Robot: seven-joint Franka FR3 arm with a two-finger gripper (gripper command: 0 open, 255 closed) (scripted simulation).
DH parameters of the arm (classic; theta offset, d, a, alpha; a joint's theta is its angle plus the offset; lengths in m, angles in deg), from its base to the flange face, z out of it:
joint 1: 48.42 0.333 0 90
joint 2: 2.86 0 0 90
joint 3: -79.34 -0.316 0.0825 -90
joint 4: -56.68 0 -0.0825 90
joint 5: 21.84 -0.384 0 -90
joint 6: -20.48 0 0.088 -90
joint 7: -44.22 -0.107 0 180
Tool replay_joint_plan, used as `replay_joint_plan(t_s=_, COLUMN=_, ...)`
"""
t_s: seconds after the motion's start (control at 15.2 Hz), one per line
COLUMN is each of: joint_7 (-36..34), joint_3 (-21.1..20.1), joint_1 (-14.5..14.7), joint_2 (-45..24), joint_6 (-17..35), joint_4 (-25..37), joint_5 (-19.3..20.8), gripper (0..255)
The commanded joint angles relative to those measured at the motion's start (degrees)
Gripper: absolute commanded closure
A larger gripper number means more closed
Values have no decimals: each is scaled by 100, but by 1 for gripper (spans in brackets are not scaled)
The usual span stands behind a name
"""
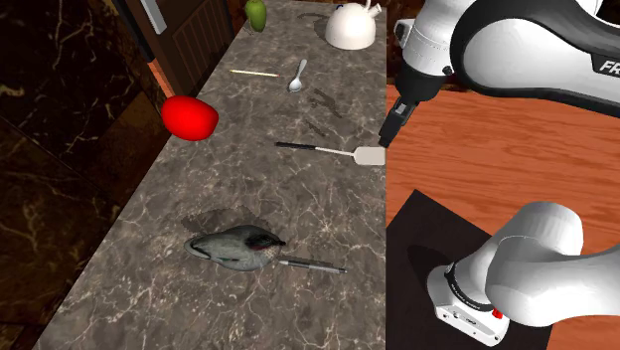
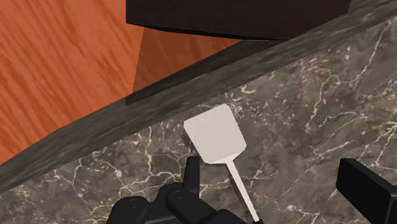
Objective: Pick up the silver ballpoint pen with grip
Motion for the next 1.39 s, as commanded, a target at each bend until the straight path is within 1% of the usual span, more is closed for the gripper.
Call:
replay_joint_plan(t_s=0.0, joint_7=0, joint_3=0, joint_1=0, joint_2=0, joint_6=0, joint_4=0, joint_5=0, gripper=0)
replay_joint_plan(t_s=0.66, joint_7=-277, joint_3=-893, joint_1=812, joint_2=-432, joint_6=460, joint_4=-217, joint_5=-651, gripper=0)
replay_joint_plan(t_s=1.32, joint_7=-528, joint_3=-1797, joint_1=1585, joint_2=-1147, joint_6=962, joint_4=-110, joint_5=-1221, gripper=0)
